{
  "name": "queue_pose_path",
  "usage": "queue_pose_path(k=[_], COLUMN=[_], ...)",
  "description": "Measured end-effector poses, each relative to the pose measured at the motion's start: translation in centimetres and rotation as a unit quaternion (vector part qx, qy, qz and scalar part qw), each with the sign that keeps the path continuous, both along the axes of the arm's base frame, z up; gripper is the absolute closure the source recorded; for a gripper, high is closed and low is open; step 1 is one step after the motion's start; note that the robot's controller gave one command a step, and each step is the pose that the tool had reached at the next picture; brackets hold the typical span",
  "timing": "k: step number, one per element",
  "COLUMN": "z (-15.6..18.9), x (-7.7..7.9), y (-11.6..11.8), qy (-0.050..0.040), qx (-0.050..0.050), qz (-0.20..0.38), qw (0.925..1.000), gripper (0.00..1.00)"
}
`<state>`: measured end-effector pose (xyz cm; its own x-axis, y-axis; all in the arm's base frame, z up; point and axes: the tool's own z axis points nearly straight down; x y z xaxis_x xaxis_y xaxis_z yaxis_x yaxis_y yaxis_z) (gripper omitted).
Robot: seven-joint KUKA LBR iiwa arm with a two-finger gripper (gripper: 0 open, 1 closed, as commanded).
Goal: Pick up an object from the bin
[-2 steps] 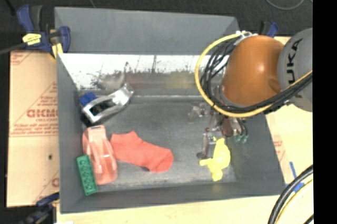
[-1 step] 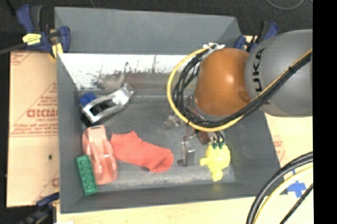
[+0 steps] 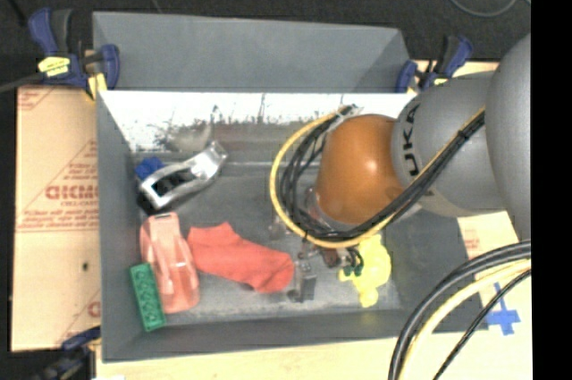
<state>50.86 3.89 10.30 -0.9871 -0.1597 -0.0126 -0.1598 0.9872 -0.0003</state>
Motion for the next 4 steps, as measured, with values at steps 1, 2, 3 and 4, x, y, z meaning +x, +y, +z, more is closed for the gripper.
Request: queue_pose_path(k=[1,2,3,4], z=[-3.3,-3.3,1.1,7.4], x=[1.4,1.4,0.7,1.4], y=[1.8,1.8,2.2,1.3], qy=[0.0016,0.0016,0.0059,0.0029], qx=[-0.002,-0.002,-0.003,-0.002], qz=[0.052,0.052,0.057,0.064], qw=[0.9987,0.9987,0.9983,0.9979], gripper=[1.0,1.0,1.0,1.0])
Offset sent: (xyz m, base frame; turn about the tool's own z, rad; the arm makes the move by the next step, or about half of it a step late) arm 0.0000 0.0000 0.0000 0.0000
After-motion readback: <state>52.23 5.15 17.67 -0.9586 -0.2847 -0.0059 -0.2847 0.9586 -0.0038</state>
